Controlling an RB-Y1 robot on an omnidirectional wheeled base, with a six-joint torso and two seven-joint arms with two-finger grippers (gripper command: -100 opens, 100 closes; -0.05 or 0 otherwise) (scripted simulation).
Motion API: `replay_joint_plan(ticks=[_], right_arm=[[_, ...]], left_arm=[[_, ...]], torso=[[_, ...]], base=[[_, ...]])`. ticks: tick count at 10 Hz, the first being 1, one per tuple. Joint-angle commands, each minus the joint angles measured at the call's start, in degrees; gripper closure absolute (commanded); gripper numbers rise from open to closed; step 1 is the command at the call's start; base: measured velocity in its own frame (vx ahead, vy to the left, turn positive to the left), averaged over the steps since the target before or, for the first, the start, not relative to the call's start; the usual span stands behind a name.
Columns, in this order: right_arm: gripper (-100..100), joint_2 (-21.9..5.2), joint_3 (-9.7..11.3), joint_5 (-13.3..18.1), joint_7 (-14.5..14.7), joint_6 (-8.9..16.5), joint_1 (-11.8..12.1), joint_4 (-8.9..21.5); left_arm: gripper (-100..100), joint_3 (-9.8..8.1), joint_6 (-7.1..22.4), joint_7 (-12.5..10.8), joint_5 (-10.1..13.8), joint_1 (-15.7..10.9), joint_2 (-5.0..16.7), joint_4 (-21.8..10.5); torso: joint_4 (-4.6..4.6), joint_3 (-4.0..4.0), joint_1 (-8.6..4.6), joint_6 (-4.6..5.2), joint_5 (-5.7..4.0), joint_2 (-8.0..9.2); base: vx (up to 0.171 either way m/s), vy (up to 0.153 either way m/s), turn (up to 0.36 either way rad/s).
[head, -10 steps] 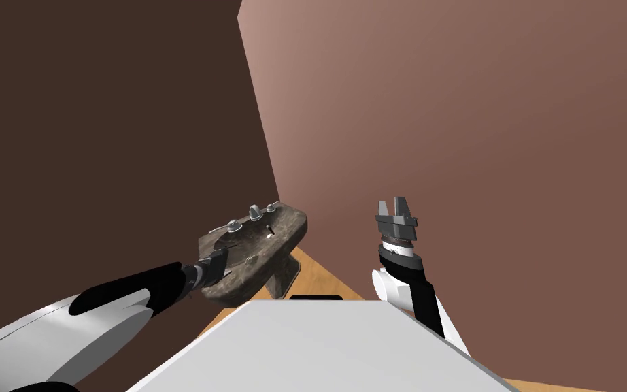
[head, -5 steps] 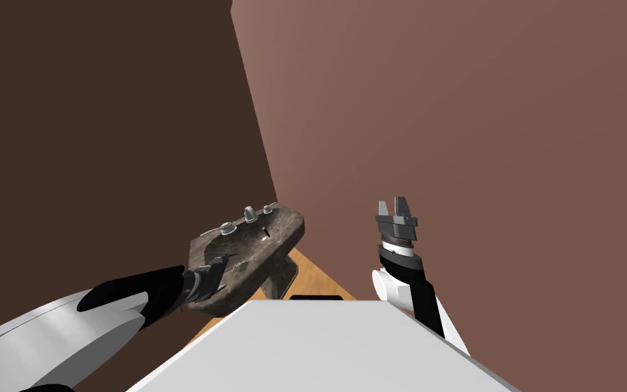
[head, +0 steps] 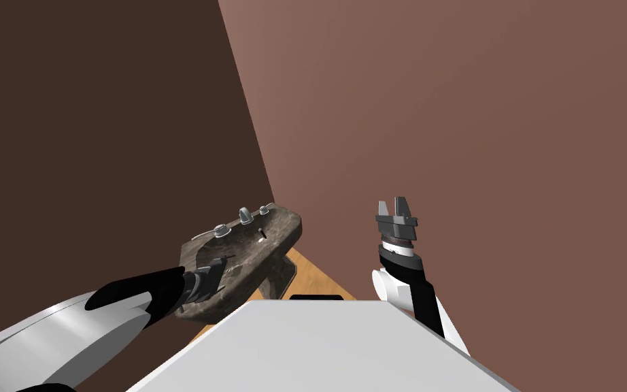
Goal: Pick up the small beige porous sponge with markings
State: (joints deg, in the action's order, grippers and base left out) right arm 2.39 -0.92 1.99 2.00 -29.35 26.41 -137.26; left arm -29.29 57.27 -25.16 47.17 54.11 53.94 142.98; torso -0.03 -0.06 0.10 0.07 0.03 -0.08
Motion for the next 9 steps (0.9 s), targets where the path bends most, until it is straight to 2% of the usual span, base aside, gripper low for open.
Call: replay_joint_plan(ticks=[1,2,6,7,8,9], right_arm=[[0,0.0,0.0,0.0,0.0,0.0,0.0,0.0],[0,0.0,0.0,0.0,0.0,0.0,0.0,0.0],[0,0.0,0.0,0.0,0.0,0.0,0.0,0.0],[0,0.0,0.0,0.0,0.0,0.0,0.0,0.0],[0,0.0,0.0,0.0,0.0,0.0,0.0,0.0],[0,0.0,0.0,0.0,0.0,0.0,0.0,0.0]], left_arm=[[-100,0.0,0.0,0.0,0.0,0.0,0.0,0.0],[100,0.06,-0.2,0.2,0.0,0.0,-0.1,-0.1],[100,0.05,-0.2,0.1,0.0,0.0,-0.1,-0.1],[0,0.05,-0.2,0.2,0.0,0.0,0.0,-0.1],[100,-1.03,0.8,-0.8,0.6,0.6,0.5,1.8],[100,-1.62,1.3,-1.2,0.9,1.0,0.8,2.8]], torso=[[0.0,0.0,0.0,0.0,0.0,0.0],[0.0,0.0,0.03,0.0,0.0,0.01],[0.0,0.01,0.07,0.0,0.02,0.01],[0.0,0.01,0.07,-0.01,0.02,0.01],[0.0,0.01,0.07,-0.01,0.02,0.02],[0.01,0.03,0.09,-0.05,0.01,0.05]], base=[[0.001,-0.01,-0.004],[0.0,0.0,0.0],[0.0,0.0,0.0],[0.0,0.0,0.0],[-0.001,0.015,0.097],[0.0,0.025,0.085]])
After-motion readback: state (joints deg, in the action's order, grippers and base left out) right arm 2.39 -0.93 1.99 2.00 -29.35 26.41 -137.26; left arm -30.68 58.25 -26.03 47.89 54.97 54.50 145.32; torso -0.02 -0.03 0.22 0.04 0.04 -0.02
